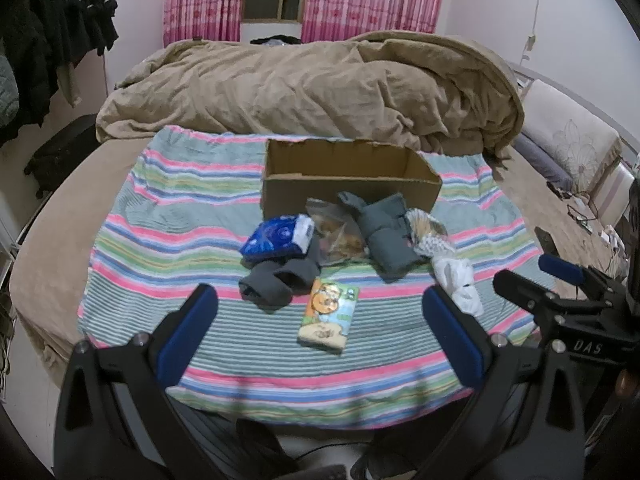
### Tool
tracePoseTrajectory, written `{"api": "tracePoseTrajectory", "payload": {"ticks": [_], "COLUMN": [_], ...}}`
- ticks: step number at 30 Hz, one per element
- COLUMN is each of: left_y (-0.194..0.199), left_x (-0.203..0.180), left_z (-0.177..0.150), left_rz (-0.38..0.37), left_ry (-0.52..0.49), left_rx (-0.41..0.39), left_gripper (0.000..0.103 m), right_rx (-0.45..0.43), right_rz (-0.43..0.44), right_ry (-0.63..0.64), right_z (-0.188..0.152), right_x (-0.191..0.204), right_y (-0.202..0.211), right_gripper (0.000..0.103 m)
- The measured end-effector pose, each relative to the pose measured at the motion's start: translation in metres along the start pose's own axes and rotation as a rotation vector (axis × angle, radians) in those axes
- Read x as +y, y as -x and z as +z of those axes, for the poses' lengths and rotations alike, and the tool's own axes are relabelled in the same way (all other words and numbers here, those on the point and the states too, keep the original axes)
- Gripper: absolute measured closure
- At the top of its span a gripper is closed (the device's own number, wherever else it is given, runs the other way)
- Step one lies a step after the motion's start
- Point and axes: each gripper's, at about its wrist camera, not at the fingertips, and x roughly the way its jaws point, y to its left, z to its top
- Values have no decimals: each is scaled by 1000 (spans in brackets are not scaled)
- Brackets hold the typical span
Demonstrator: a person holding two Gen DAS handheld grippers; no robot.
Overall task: Organize objects
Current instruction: 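Grasp the cartoon tissue pack with the left tool while the right tool grasps the white towel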
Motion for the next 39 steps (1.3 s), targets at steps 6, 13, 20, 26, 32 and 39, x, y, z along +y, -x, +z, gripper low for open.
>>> {"api": "tracePoseTrajectory", "payload": {"ticks": [6,13,20,26,32,39], "left_y": [-15,-44,-82,-116,-141,-139], "left_x": [0,1,-2,-3,-4,-9], "left_z": [-1,-5,-13,-25,-37,-37], "left_rz": [-1,12,8,-1,-8,-26], "left_ry": [-2,-3,-21,-35,-60,-85], "left_rx": [29,80,149,223,281,275], "left_gripper": [1,1,2,14,30,55], "right_rx": [28,81,136,188,236,244], "right_rz": [-5,-16,-16,-13,24,52], "right_ry": [-9,-26,-39,-58,-75,-60], "right_z": [-1,-6,-13,-18,-24,-26], "right_x": [-4,-15,-25,-36,-44,-44], "right_y": [-12,-37,-66,-91,-108,-113], "right_gripper": [0,0,0,1,18,49]}}
